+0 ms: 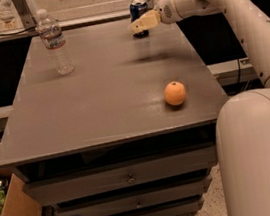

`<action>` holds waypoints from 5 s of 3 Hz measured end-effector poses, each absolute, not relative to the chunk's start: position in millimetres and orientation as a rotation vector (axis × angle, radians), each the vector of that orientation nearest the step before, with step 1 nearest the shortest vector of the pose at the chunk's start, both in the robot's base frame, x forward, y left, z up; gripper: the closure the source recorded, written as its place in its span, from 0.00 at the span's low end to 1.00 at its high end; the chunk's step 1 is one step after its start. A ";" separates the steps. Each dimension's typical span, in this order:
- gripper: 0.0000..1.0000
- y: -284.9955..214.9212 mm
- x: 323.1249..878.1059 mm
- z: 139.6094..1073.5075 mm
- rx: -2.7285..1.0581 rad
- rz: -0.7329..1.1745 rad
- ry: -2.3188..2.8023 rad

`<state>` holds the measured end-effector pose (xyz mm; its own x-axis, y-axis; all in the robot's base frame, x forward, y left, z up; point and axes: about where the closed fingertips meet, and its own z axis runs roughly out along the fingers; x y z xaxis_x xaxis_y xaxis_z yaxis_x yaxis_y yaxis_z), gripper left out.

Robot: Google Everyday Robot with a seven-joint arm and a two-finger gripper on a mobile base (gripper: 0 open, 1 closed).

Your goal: Knock pepsi can over

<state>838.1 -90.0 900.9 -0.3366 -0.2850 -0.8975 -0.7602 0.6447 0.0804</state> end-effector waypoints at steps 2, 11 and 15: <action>0.00 -97.7 858.6 881.8 -0.869 0.623 1.791; 1.00 -94.0 804.0 934.9 -1.089 0.391 1.851; 1.00 -130.6 730.4 872.4 -1.957 -0.045 1.957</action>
Offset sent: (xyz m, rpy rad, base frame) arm 0.0427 -0.0264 -0.0264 0.0306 -0.1682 0.0546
